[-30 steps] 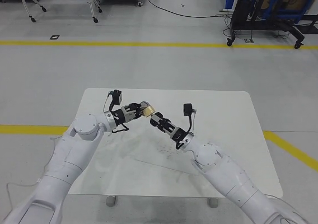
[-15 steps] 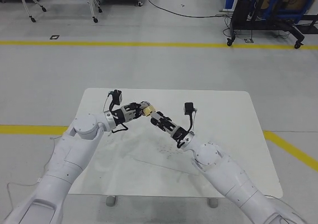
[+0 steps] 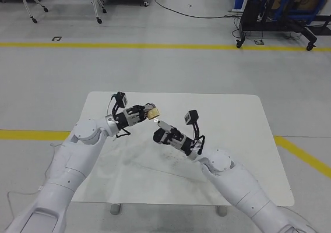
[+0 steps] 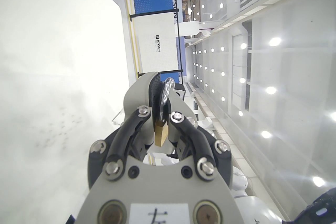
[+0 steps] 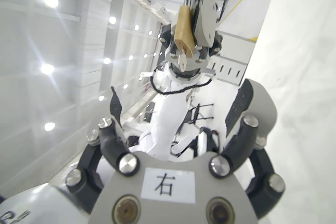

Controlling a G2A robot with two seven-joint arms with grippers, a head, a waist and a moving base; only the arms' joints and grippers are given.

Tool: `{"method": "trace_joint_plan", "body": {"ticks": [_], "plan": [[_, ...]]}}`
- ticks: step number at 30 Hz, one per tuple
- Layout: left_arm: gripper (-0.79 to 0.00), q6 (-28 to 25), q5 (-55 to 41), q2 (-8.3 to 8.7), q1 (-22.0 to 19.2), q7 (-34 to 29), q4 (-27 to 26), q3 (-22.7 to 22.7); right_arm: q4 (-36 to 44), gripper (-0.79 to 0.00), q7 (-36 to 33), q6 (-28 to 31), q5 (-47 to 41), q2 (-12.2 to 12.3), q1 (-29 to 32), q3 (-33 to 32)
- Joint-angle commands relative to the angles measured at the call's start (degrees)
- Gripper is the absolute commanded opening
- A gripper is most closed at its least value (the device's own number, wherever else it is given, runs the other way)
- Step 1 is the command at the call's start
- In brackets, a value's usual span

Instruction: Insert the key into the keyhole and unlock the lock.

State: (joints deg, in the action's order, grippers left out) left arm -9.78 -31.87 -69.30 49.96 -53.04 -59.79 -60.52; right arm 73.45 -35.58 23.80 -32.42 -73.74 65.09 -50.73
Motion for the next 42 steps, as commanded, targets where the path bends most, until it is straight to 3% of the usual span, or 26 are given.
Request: {"method": "trace_joint_plan", "body": {"ticks": [1,6,12,15,25,34,42], "plan": [[-0.785,-0.9,-0.3,0.01,-0.1,-1.4,0.3,-0.2,-1.2,-0.496,-7.4,-1.7,-5.6,0.0,-0.6,-0.4],[-0.785,-2.6,-0.3,-0.09,0.1,-2.7,0.1,-0.3,-4.1,-0.680,-14.9,-5.1,-14.0,-0.7,-2.1,-0.3],[-0.785,-3.1,0.4,-0.15,0.2,-3.6,-0.1,-0.3,-8.3,-0.671,-17.4,-6.1,-17.3,-1.7,-4.2,0.1],[-0.785,-3.2,0.6,-0.18,0.2,-3.7,-0.3,-0.3,-9.9,-0.613,-17.0,-6.2,-18.2,-2.1,-5.1,0.1],[-0.785,-3.4,1.0,-0.19,0.7,-4.1,-0.8,-0.8,-12.6,-0.622,-18.1,-5.1,-19.7,-3.0,-5.8,-0.8],[-0.785,-3.5,1.4,-0.22,0.9,-4.6,-1.1,-1.1,-13.9,-0.785,-17.6,-5.0,-19.8,-3.6,-5.8,-1.5],[-0.785,-4.0,2.5,-0.30,0.9,-4.9,-1.3,-0.9,-14.9,-0.785,-18.3,-6.0,-21.2,-4.4,-6.0,-1.6]]}}
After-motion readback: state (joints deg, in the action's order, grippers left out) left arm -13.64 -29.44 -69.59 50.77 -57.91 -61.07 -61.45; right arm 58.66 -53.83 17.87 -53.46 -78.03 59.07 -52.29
